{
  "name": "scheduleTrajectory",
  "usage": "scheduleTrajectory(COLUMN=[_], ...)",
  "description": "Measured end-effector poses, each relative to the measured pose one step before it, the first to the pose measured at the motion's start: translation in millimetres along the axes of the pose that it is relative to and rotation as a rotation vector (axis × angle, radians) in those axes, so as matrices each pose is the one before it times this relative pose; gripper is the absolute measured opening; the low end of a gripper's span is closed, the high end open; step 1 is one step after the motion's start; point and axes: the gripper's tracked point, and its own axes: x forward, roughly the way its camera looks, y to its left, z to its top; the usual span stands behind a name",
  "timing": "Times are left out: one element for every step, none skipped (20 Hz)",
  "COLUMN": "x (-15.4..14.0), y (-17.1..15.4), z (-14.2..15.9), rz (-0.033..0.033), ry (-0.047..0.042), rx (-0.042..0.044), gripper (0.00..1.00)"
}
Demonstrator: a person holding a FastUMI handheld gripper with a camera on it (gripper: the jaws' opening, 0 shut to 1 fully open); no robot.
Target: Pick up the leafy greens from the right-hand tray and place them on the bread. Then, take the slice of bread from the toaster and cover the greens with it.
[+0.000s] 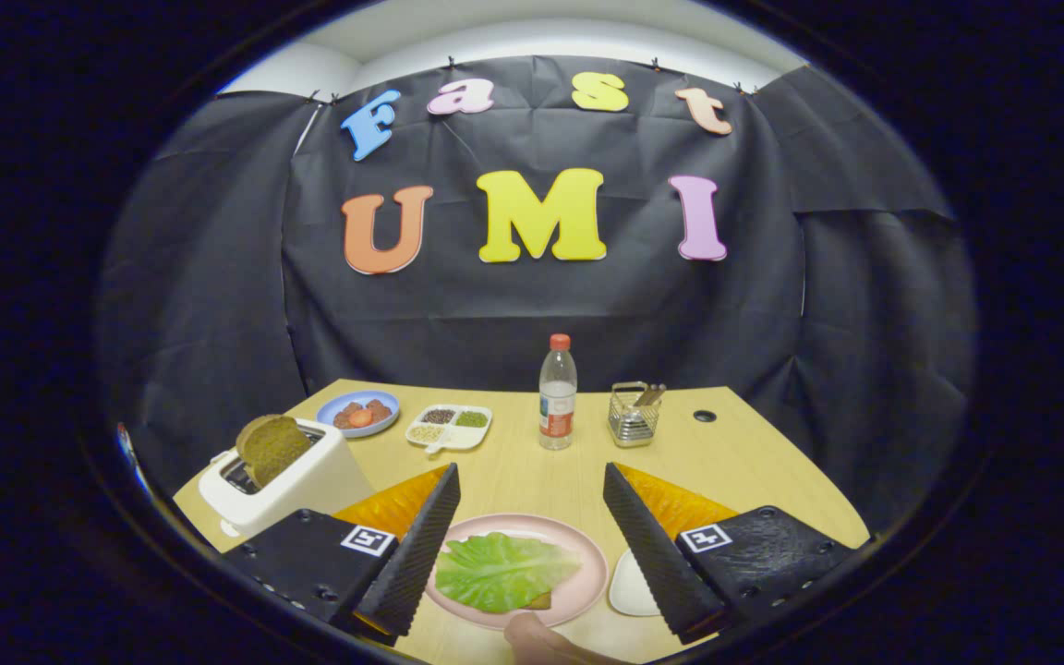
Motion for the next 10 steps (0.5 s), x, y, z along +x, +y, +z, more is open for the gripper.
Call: scheduleTrajectory(x=[-8.39, -7.41, -6.31, -3.94, -3.66, -2.41, -2.79, -0.54, -1.17, -0.32], y=[8.63, 11.29, 13.06, 12.37, 11.7, 9.15, 8.69, 10.18, 9.55, 8.87], z=[10.6, 8.49, 8.88, 7.21, 7.53, 7.09, 6.53, 3.65, 2.72, 0.47], rz=[-0.00379, 0.00505, 0.01045, 0.01108, 0.00725, 0.00175, -0.00056, 0.00211, 0.00066, 0.00101], ry=[-0.0185, -0.01707, -0.0118, -0.01067, -0.00935, -0.01325, -0.01109, -0.00739, -0.00019, 0.00308], rx=[-0.00469, -0.00383, -0.00341, -0.00503, -0.00462, -0.00324, -0.00006, 0.00768, 0.00991, 0.00747], gripper=[0.96, 0.96, 0.96, 0.96, 0.96, 0.96, 0.96, 0.96, 0.96, 0.96])
